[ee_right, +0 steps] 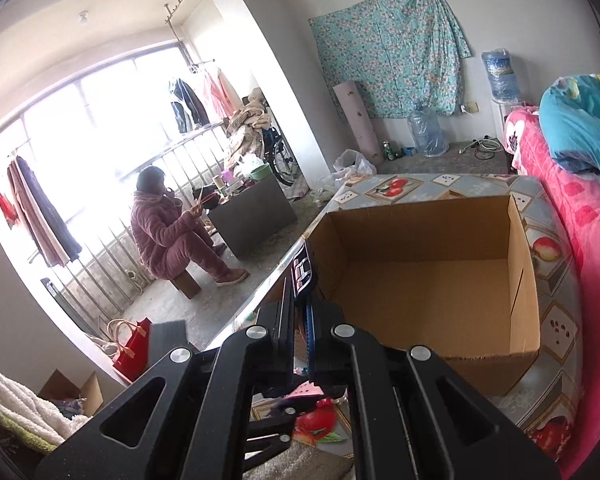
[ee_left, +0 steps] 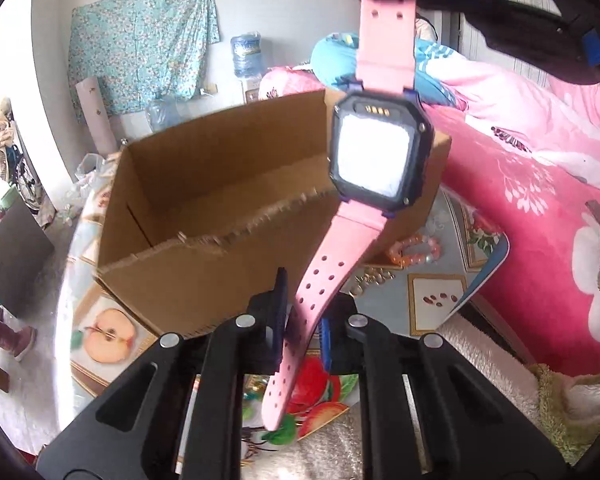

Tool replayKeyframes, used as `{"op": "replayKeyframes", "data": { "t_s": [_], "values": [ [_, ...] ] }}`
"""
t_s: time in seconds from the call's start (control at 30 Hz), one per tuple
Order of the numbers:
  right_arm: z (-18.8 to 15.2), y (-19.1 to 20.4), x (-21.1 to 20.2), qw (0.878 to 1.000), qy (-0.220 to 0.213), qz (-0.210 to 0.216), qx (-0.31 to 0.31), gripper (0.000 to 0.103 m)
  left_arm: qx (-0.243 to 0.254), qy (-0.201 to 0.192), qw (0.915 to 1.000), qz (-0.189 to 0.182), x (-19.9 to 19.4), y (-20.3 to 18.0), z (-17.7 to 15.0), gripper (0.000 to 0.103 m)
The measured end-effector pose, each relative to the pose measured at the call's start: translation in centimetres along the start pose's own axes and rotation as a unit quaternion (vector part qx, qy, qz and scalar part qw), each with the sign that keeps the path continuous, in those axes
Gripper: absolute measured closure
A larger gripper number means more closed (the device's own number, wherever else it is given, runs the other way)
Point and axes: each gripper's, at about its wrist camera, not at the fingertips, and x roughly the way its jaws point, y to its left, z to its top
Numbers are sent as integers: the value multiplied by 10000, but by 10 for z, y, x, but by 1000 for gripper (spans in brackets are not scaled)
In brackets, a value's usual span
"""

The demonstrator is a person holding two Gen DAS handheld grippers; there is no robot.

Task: Organize jewelry
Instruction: 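Carry the watch into the cardboard box and open the right gripper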

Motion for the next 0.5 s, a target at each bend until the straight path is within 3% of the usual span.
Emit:
{"op": "replayKeyframes", "data": {
  "t_s": [0.13, 0.27, 0.4, 0.5],
  "values": [
    [36, -14, 7, 9999, -91, 60, -87, 98, -69, -82, 9999, 41, -18, 26, 39, 90],
    [67, -46, 41, 9999, 134, -45, 36, 98, -281, 218, 9993, -74, 8, 61, 79, 90],
    [83, -93, 98, 9965, 705, -356, 274, 98, -436, 967, 9940, -259, 70, 89, 110, 90],
    [85, -120, 139, 9910, 1104, -670, 353, 98, -541, 1648, 9844, -305, 125, 102, 124, 90]
  ]
}}
